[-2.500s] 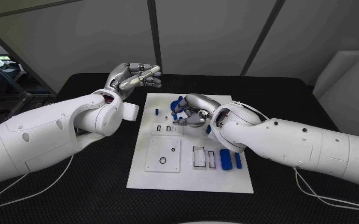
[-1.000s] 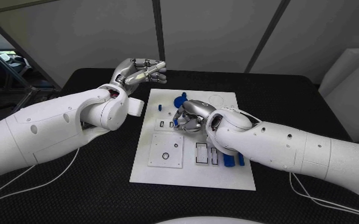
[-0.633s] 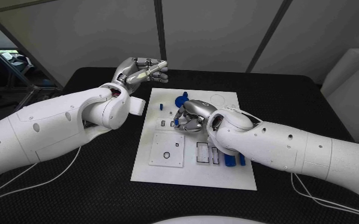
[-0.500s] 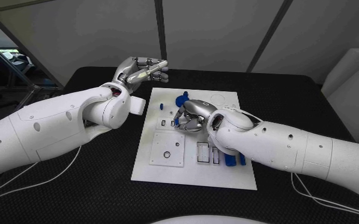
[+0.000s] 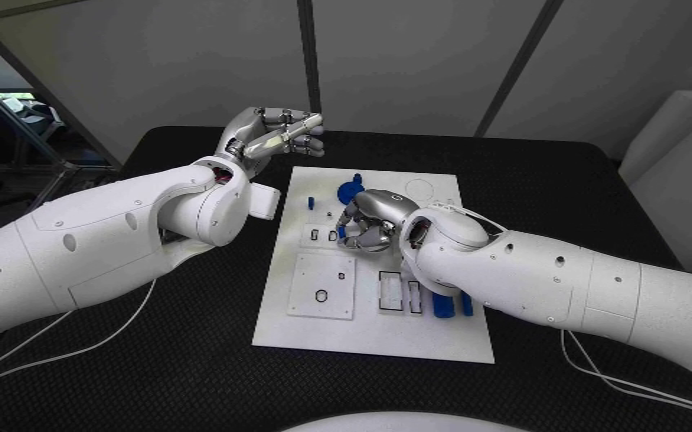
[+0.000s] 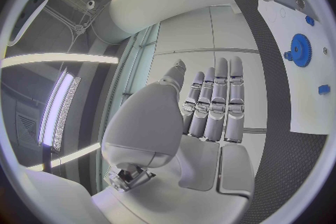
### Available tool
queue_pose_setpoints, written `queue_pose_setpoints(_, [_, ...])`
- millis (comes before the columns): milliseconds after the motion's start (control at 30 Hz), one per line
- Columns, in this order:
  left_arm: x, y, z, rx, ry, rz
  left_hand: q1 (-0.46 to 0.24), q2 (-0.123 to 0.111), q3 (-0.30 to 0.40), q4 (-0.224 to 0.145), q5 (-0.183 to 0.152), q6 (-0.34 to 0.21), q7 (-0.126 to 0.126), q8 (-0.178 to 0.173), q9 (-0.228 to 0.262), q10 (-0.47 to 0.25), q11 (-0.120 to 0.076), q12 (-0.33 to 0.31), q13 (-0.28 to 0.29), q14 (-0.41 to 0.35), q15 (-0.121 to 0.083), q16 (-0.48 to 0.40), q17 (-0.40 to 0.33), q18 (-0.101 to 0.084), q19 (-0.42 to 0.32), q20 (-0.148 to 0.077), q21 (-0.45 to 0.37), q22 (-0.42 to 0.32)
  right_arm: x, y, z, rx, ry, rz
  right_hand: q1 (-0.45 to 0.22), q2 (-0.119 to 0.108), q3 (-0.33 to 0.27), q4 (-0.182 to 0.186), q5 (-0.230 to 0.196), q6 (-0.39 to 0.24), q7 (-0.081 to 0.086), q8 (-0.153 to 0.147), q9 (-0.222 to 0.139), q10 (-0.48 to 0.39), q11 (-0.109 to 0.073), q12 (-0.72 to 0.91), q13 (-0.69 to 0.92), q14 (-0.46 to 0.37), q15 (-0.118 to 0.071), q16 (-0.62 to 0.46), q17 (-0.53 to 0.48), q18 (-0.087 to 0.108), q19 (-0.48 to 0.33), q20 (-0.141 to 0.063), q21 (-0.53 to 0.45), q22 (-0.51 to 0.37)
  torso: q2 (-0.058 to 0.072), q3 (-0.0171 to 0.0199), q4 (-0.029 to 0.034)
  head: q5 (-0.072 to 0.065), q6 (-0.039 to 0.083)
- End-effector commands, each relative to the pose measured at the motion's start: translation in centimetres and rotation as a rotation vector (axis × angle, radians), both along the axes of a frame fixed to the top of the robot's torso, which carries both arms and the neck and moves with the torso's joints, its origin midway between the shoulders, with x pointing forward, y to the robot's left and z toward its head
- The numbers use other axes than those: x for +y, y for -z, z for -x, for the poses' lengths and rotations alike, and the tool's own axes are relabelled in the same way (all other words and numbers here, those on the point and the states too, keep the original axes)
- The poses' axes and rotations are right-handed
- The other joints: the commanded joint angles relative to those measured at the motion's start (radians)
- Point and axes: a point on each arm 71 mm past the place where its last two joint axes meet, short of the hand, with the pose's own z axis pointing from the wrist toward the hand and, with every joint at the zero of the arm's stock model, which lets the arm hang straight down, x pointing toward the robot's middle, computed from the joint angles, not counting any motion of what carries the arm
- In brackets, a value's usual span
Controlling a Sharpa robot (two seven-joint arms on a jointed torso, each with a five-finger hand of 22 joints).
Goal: Assemble the parts on the task board
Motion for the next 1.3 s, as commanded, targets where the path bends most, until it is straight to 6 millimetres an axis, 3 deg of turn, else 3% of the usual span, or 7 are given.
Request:
queue_pose_setpoints(33, [-0.09,-0.14,0.03,-0.008,0.014,-0.001,0.001,0.008,0.001,-0.001,0.0,0.008,0.001,-0.005,-0.001,0.007,0.001,-0.004,-0.001,0.003,0.001,-0.004,-0.001,-0.004,-0.005,0.003,-0.006,-0.001,-0.34,0.87,0.07,0.035,0.003,0.058,-0.008,-0.001,0.007,0.001,-0.002,-0.006,0.005,-0.002,0.0,-0.007,0.002,-0.005,0.049,0.09,-0.006,0.002,0.195,-0.011,-0.004,0.0,-0.004,-0.001,0.0,-0.0002,0.0,-0.001,0.0])
queue_pose_setpoints(633, [-0.02,-0.14,0.03,-0.009,0.013,-0.001,0.001,0.008,0.001,-0.001,0.0,0.008,0.001,-0.005,-0.001,0.006,0.001,-0.004,-0.001,0.003,0.001,-0.005,-0.001,-0.004,-0.005,0.003,-0.006,-0.001,-0.37,0.88,0.07,0.029,0.006,0.072,-0.019,-0.015,0.006,0.001,-0.001,-0.02,0.012,-0.009,-0.003,-0.015,0.007,-0.013,0.042,0.089,-0.002,0.0,0.192,-0.01,-0.008,0.003,-0.007,-0.006,0.0,0.0001,0.0002,-0.002,0.004])
queue_pose_setpoints(1300, [0.1,-0.11,0.0,-0.008,0.01,-0.002,0.001,0.007,0.001,-0.001,-0.001,0.007,0.002,-0.006,-0.001,0.006,0.001,-0.005,-0.001,0.004,0.001,-0.007,-0.001,-0.004,-0.005,0.003,-0.006,-0.002,-0.29,0.82,0.07,0.023,0.007,0.068,-0.049,-0.049,-0.004,0.008,-0.006,-0.091,0.033,-0.043,-0.007,-0.044,0.027,-0.044,0.014,0.089,0.016,-0.001,0.191,-0.007,-0.019,0.018,-0.018,-0.022,0.0,0.0005,0.0003,-0.004,0.003])
